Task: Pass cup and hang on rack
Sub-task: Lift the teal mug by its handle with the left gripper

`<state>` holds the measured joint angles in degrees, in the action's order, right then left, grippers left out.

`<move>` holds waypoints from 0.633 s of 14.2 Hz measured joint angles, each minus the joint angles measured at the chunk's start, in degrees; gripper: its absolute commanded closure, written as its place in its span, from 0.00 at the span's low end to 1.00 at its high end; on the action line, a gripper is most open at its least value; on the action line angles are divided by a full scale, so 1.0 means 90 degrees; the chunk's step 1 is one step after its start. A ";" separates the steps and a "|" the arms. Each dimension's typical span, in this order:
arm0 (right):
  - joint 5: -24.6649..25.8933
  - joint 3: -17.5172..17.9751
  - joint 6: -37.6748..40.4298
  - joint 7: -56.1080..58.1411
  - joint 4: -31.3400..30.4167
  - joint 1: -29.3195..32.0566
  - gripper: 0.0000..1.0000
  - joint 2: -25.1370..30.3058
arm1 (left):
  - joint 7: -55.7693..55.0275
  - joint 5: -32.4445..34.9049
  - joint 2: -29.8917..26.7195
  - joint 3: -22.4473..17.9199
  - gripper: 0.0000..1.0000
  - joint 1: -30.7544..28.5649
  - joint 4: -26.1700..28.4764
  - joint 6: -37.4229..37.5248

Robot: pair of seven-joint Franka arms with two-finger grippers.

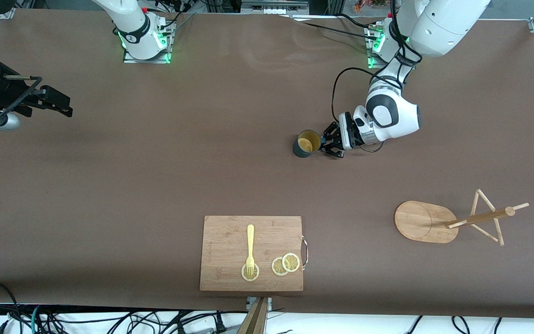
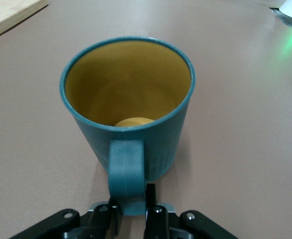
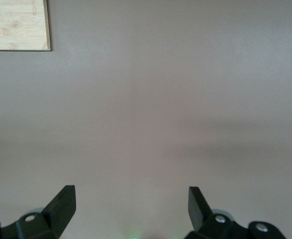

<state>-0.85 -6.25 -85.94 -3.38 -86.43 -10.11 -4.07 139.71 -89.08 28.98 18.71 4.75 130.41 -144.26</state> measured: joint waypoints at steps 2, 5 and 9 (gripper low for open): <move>0.0000 -0.0001 -0.0001 0.0000 0.0004 0.0000 0.00 0.0000 | -0.0302 -0.0006 -0.0016 -0.0017 1.00 -0.0038 -0.0050 -0.0002; 0.0000 -0.0001 -0.0001 0.0000 0.0009 0.0000 0.00 0.0000 | -0.1358 -0.0006 -0.0231 -0.0031 1.00 -0.0165 -0.0138 0.0068; 0.0000 -0.0003 -0.0001 0.0000 0.0012 0.0002 0.00 0.0000 | -0.3043 0.0131 -0.0764 -0.0043 1.00 -0.0551 -0.0153 0.0460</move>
<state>-0.85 -6.28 -85.95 -3.39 -86.33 -10.09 -4.07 112.33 -87.90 22.10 18.32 -0.21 129.04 -140.12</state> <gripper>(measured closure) 0.000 0.789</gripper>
